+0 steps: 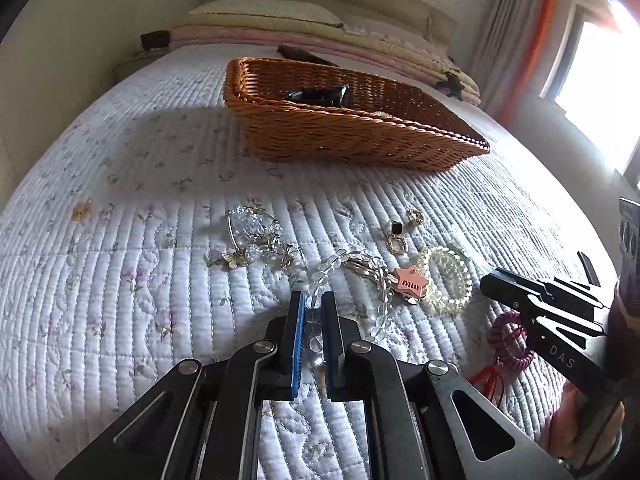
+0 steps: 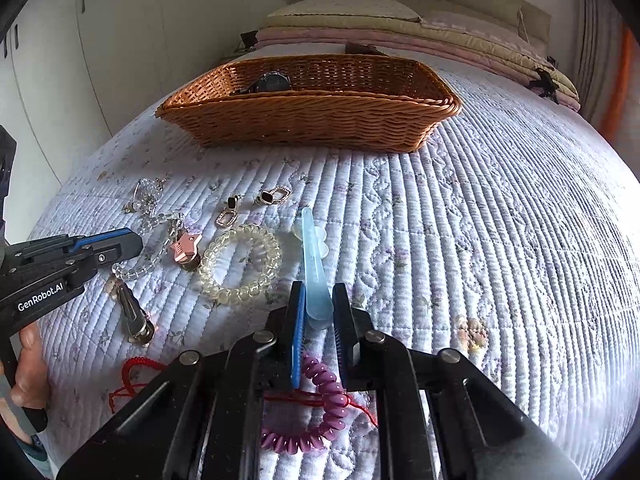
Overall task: Organize jewelry
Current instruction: 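Grasp the clear bead bracelet with the left tool while the right tool grasps the light blue clip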
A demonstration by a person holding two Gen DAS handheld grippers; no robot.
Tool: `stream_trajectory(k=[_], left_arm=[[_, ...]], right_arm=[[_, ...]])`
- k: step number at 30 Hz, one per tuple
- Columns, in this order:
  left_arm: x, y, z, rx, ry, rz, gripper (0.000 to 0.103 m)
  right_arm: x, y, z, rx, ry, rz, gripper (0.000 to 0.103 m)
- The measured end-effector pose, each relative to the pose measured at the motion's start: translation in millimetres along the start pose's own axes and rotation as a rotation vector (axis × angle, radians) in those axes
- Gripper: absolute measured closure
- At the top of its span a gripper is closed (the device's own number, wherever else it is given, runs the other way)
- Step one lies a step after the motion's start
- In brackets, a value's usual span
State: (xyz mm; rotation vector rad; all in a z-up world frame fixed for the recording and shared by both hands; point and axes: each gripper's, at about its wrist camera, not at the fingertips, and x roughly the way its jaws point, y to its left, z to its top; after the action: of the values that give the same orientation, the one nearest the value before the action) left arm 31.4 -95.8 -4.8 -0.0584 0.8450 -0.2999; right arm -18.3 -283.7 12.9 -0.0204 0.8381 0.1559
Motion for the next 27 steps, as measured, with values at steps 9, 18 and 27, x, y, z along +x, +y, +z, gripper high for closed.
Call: stream_trajectory(k=[9, 18, 27], left_arm=[[-16, 5, 0, -0.021, -0.065, -0.064, 0.095], [-47, -6, 1, 0.032, -0.170, -0.137, 0.095], [-80, -19, 20, 0.047, -0.253, -0.172, 0.095]], right_arm=[[-16, -14, -1, 0.060, -0.059, 0.027, 0.088], [-37, -15, -1, 0.073, -0.136, 0.029, 0.088], [-54, -21, 3, 0.094, -0.199, 0.047, 0.088]])
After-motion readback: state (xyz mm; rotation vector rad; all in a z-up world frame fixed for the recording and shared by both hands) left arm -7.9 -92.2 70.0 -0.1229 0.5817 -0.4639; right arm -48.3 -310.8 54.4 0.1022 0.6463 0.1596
